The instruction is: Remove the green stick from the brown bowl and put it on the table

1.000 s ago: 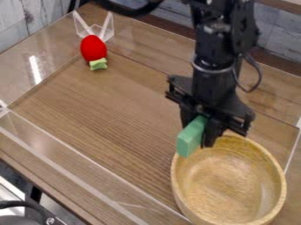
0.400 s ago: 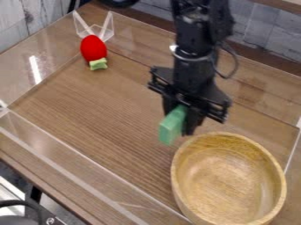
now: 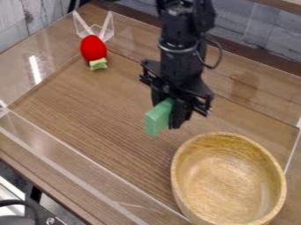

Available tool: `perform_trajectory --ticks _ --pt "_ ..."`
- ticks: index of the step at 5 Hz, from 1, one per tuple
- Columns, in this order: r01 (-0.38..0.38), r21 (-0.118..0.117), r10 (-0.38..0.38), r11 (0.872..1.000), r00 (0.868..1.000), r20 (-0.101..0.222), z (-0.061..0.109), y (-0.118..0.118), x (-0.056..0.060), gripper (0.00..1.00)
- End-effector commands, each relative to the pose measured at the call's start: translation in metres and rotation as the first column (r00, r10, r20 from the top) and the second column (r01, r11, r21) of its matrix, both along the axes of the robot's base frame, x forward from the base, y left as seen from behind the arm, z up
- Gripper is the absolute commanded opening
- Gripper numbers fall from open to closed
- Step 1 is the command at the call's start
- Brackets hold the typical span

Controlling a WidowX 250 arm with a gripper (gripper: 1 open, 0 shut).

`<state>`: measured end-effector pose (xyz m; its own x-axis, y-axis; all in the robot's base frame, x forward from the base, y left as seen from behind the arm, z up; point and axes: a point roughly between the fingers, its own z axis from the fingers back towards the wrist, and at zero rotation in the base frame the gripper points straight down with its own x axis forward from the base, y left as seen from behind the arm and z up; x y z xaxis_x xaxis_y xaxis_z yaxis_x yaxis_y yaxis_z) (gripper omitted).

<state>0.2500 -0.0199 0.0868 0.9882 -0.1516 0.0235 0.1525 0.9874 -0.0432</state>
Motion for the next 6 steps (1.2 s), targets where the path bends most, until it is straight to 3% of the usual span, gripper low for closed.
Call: perform_trajectory --ticks 1,2,4,6 --pt "-0.042 -0.001 0.042 0.999 0.998 0.036 -0.007 0.003 0.009 0.00" --pt "-0.083 0.002 0.083 0.997 0.996 0.030 -0.026 0.003 0.009 0.00" --pt "-0.225 0.013 0.224 0.974 0.974 0.026 -0.042 0.022 0.013 0.00" --pt "-0.242 0.022 0.241 0.970 0.970 0.028 -0.031 0.033 0.023 0.00"
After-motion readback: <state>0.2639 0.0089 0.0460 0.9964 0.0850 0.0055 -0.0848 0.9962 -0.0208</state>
